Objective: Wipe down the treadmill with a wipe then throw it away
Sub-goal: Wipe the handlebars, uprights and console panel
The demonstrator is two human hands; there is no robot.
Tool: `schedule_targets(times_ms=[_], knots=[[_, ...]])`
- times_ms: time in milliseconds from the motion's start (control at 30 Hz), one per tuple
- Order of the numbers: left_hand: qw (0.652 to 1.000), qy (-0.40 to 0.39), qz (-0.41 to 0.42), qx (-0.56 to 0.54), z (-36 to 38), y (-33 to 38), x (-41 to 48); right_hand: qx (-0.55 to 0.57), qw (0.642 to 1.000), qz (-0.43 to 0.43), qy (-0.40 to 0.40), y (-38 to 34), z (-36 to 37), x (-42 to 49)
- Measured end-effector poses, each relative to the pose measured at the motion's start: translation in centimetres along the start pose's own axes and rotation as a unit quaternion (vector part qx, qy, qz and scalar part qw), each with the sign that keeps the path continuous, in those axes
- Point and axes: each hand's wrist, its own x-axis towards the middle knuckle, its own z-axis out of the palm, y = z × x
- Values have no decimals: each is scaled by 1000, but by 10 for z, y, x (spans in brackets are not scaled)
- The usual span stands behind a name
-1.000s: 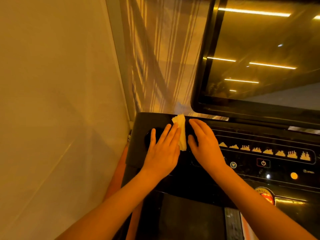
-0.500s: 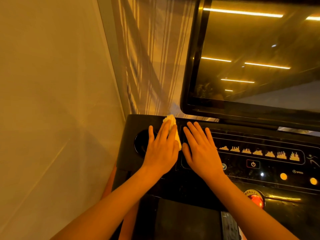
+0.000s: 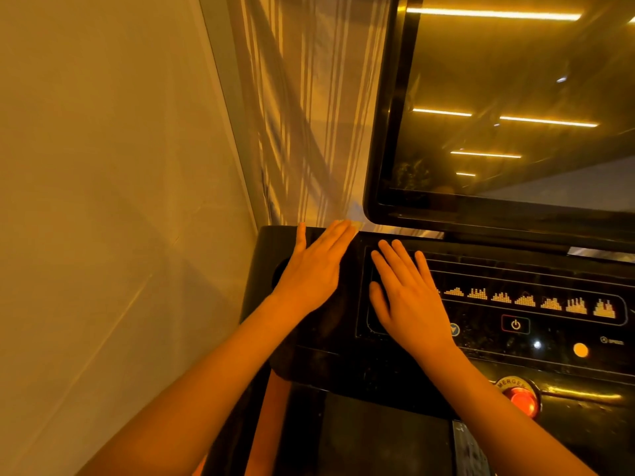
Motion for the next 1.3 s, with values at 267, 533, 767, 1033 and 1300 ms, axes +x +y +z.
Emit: schedule_targets(times_ms=[267, 533, 767, 1033, 1300], knots=[[996, -68, 47, -41, -3, -28, 3, -2, 1000, -1, 4, -1, 0, 1], [996, -61, 5, 70, 5, -28, -2, -3, 1000, 0, 2, -1, -1, 0], [996, -63, 1, 71, 6, -27, 2, -5, 1000, 0, 6, -2, 0, -1], [996, -64, -32, 53, -4, -54, -10, -17, 1000, 3, -3, -3, 1, 0], [996, -78, -31, 20, -5, -66, -9, -16, 1000, 6, -6, -4, -1, 0]])
